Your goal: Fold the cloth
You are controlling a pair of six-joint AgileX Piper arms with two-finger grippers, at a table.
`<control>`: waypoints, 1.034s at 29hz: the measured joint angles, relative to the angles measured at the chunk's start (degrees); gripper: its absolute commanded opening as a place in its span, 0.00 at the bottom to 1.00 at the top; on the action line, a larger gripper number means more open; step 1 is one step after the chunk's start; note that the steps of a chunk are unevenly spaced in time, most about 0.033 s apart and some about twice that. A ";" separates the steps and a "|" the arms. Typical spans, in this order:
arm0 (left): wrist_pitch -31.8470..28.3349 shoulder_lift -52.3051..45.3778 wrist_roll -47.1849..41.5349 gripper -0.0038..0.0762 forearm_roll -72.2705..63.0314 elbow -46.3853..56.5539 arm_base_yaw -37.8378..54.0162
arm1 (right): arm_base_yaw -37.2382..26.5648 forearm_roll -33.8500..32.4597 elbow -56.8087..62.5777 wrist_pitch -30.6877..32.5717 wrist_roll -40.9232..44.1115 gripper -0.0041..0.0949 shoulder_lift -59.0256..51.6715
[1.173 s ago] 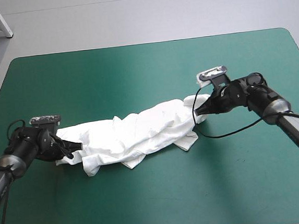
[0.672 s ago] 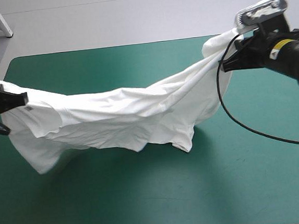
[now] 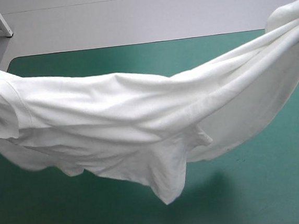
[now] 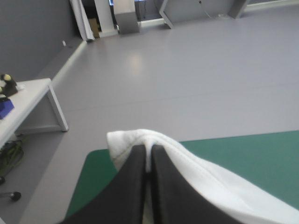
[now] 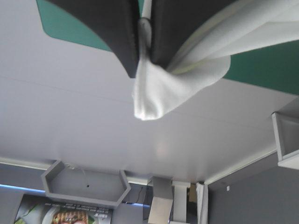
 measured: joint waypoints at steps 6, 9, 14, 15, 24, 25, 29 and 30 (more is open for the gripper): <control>-1.17 1.21 1.17 0.04 -5.78 16.14 0.00 | 0.00 4.10 1.46 1.17 -0.78 0.02 8.98; -6.28 4.38 1.55 0.04 -6.79 26.90 0.00 | 0.00 4.11 3.16 1.17 -1.27 0.02 15.56; -15.63 12.89 1.54 0.04 -10.11 39.92 0.00 | 0.00 4.11 6.61 -0.41 -2.56 0.02 26.54; -17.64 14.22 1.54 0.04 -10.65 40.78 0.00 | 0.00 4.11 6.96 -1.68 -2.69 0.02 29.07; -37.55 25.64 1.66 0.08 -11.15 41.78 0.00 | 0.00 3.40 7.08 -17.33 -0.59 0.08 48.17; -39.15 27.27 1.73 0.13 -11.21 41.78 0.00 | 0.00 3.26 7.09 -18.26 0.33 0.13 49.46; -43.18 32.93 1.92 0.53 -11.17 41.78 0.00 | -0.41 3.36 7.15 -20.52 3.48 0.59 54.22; -43.87 34.14 1.96 0.65 -11.05 41.78 0.00 | -0.83 3.77 7.15 -20.77 3.48 0.73 55.15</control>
